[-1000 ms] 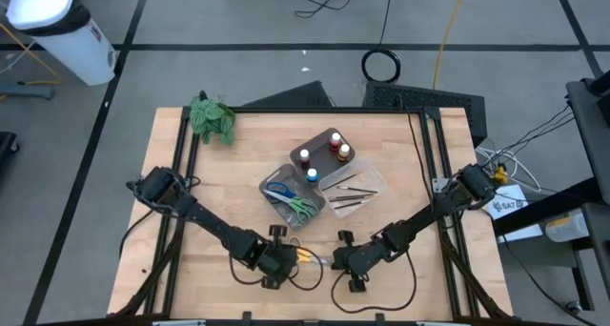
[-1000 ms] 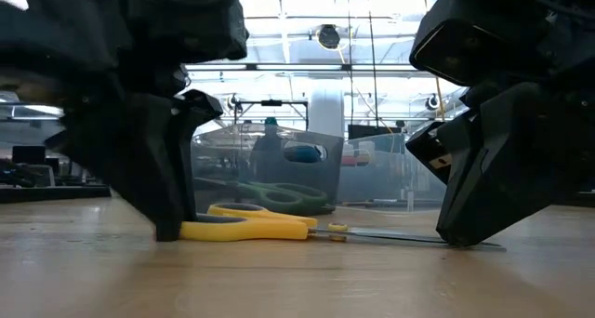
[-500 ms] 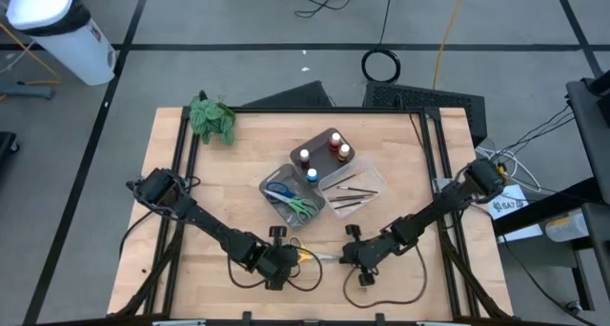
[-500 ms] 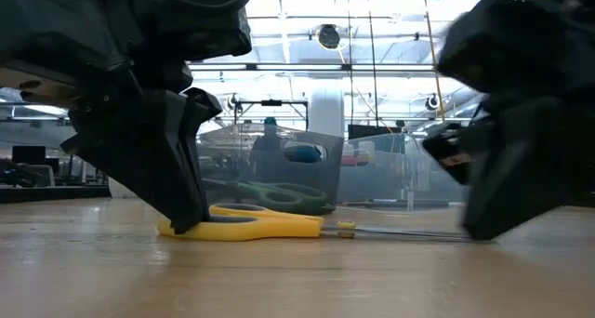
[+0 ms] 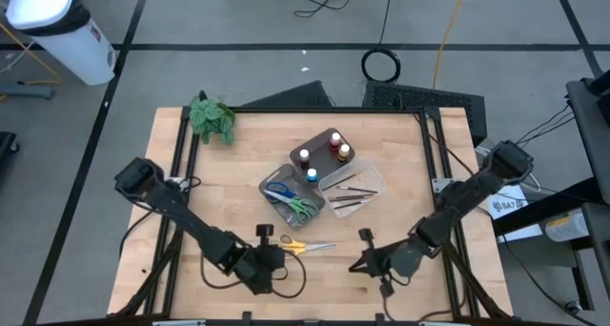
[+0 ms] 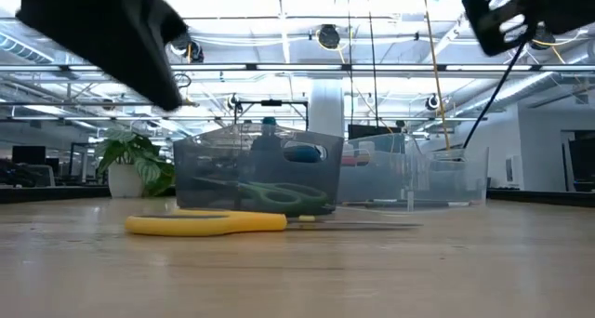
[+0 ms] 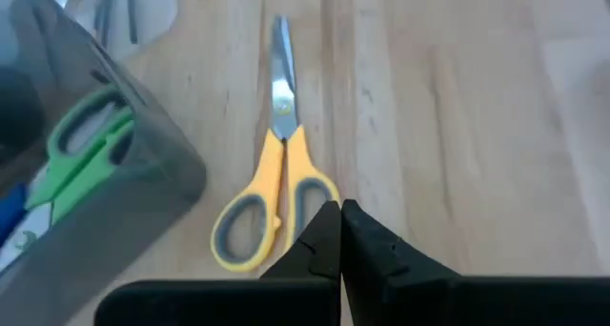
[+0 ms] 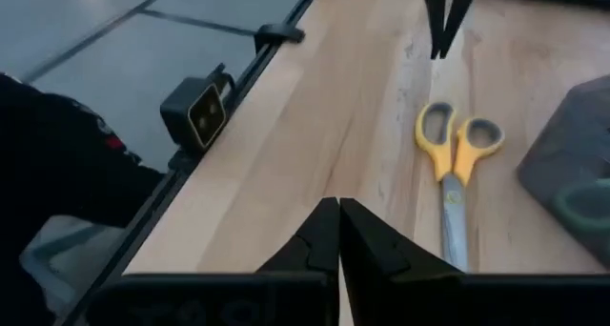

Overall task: Pick & Place Paint Supplies
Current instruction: Put the yellow scissors into the bottom black bin

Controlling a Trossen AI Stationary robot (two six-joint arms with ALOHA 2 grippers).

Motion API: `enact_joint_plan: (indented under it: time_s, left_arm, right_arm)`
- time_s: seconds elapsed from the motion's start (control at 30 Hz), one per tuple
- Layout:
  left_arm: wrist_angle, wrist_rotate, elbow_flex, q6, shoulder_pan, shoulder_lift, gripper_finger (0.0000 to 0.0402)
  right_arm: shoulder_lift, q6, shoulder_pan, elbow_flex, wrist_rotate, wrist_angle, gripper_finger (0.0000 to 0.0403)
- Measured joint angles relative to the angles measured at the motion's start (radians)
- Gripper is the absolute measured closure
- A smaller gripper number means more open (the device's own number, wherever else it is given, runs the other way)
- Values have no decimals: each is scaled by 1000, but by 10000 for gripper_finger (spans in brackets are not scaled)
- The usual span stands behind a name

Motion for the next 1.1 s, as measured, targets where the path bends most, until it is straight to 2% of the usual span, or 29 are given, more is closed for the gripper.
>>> enact_joint_plan:
  time_s: [0.07, 0.23, 0.5, 0.77, 1.03, 1.1]
  left_arm:
    - [1, -1, 0, -5, -6, -15, 401]
    - [45, 96, 2, -29, 1, 1, 387]
    - [32, 77, 3, -30, 46, 156, 326]
    - [29, 140, 8, -53, 94, 211, 326]
    - [52, 155, 5, -13, 99, 211, 326]
    - [53, 155, 5, -17, 99, 211, 326]
  right_arm:
    - [-11, -7, 17, -1, 27, -4, 403]
    - [-9, -13, 29, -2, 72, 2, 403]
    - [45, 5, 0, -2, 79, 52, 403]
    - [93, 5, -34, -1, 81, 92, 402]
    - [286, -70, -171, 0, 76, 261, 340]
    - [338, -54, -208, 0, 35, 274, 335]
